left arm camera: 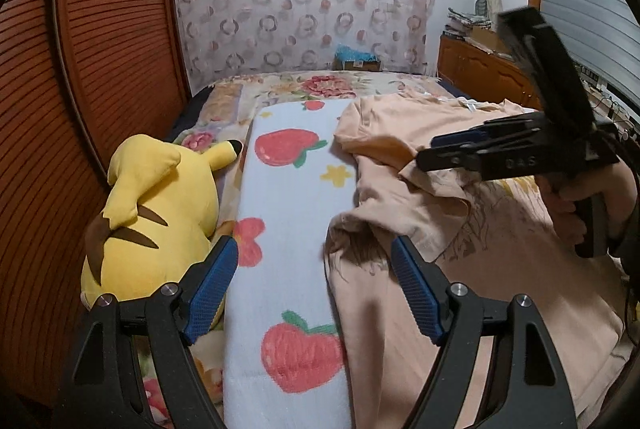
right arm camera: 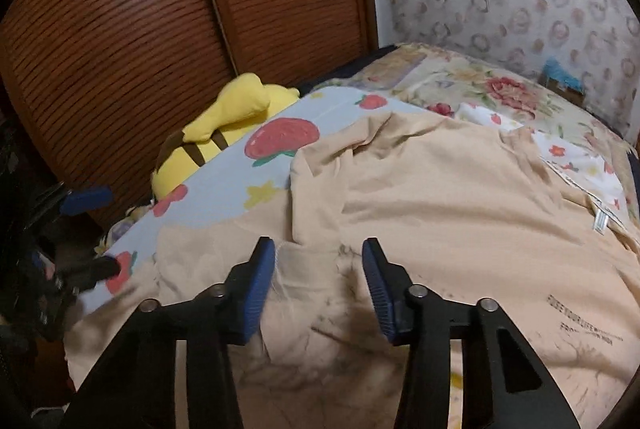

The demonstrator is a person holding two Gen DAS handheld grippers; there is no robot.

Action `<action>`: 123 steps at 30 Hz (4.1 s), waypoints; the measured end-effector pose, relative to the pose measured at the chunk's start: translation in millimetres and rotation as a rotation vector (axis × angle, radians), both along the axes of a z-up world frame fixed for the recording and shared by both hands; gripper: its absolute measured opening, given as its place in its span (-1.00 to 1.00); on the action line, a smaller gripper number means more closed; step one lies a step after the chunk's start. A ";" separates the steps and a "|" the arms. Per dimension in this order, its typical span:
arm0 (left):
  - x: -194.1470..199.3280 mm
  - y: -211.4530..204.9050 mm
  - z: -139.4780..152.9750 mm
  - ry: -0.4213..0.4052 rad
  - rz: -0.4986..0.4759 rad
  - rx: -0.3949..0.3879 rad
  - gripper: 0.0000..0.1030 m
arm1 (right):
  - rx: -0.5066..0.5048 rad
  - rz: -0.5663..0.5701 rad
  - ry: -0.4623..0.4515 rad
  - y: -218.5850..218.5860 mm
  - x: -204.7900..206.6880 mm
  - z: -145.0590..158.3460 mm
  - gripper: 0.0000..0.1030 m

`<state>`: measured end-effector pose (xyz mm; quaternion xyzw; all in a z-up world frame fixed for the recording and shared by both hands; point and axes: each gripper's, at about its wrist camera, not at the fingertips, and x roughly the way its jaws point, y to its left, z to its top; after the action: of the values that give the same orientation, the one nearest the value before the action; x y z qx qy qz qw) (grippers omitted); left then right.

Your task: Fold small clothes

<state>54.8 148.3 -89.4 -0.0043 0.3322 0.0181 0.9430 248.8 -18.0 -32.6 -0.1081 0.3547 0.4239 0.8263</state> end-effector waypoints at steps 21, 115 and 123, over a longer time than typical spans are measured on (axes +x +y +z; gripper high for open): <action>4.5 -21.6 -2.0 0.014 -0.042 -0.010 0.54 | 0.021 -0.100 -0.002 -59.4 -19.5 20.6 -0.65; 26.3 -107.1 -18.0 0.165 -0.247 -0.033 -0.85 | -0.094 -0.512 -0.103 -225.9 -160.1 -14.2 -0.12; -1.3 -114.4 7.3 0.113 -0.253 -0.024 -0.86 | -0.085 -0.534 -0.097 -228.2 -166.8 -14.6 -0.12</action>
<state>53.5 33.9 -82.1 0.0273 0.3828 -0.1047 0.9175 82.0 -246.2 -47.2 -0.0654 0.3483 0.1702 0.9195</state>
